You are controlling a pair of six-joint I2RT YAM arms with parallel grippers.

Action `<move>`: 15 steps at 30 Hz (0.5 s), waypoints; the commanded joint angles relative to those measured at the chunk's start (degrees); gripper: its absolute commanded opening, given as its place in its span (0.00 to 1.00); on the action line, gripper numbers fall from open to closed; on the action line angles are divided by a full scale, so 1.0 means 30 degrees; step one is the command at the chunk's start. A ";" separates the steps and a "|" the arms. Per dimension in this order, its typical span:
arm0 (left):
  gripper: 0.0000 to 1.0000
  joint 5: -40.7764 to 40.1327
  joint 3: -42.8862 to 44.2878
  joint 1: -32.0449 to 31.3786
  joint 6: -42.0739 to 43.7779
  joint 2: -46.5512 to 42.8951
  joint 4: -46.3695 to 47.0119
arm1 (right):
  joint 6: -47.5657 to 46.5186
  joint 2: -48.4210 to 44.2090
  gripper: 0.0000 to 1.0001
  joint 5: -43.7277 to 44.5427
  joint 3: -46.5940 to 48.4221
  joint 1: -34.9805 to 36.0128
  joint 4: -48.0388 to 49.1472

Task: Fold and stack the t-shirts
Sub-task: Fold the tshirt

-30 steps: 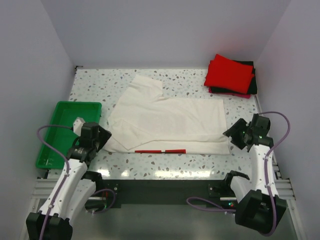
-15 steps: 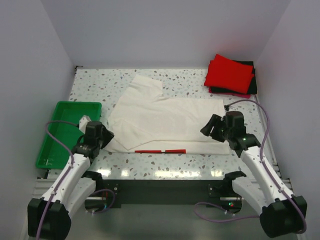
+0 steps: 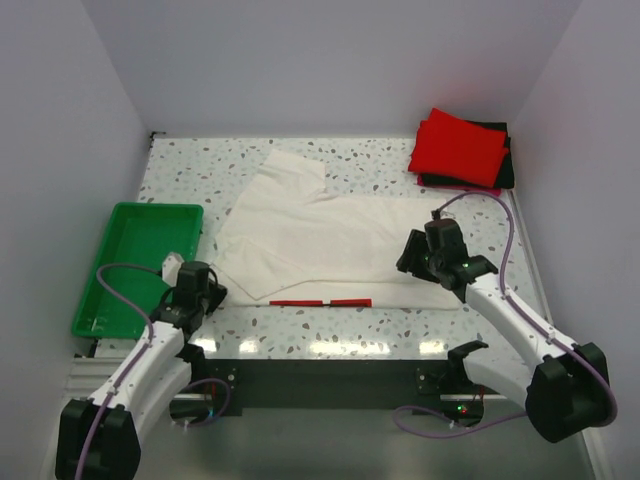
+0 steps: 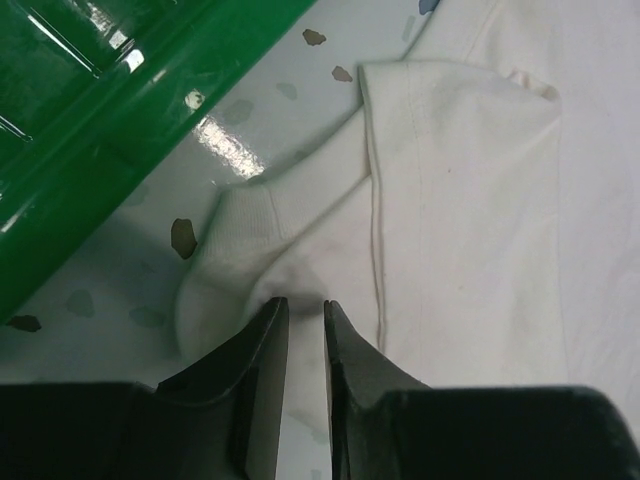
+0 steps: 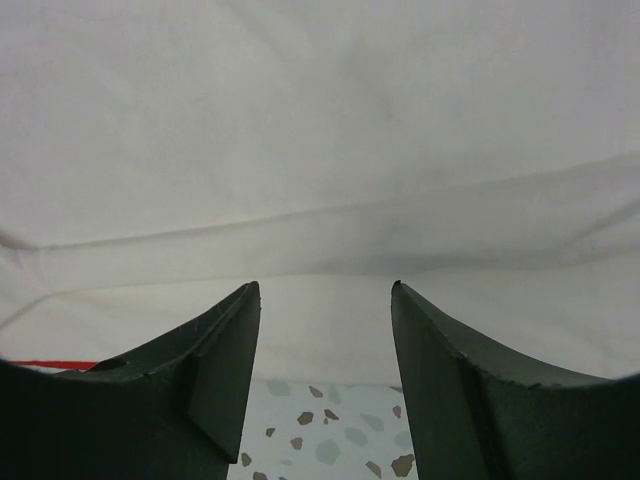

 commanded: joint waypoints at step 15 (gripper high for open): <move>0.42 0.2455 0.2218 -0.0541 0.3068 0.0665 0.1667 | 0.0439 -0.0439 0.54 0.0679 -0.1234 0.0054 0.1015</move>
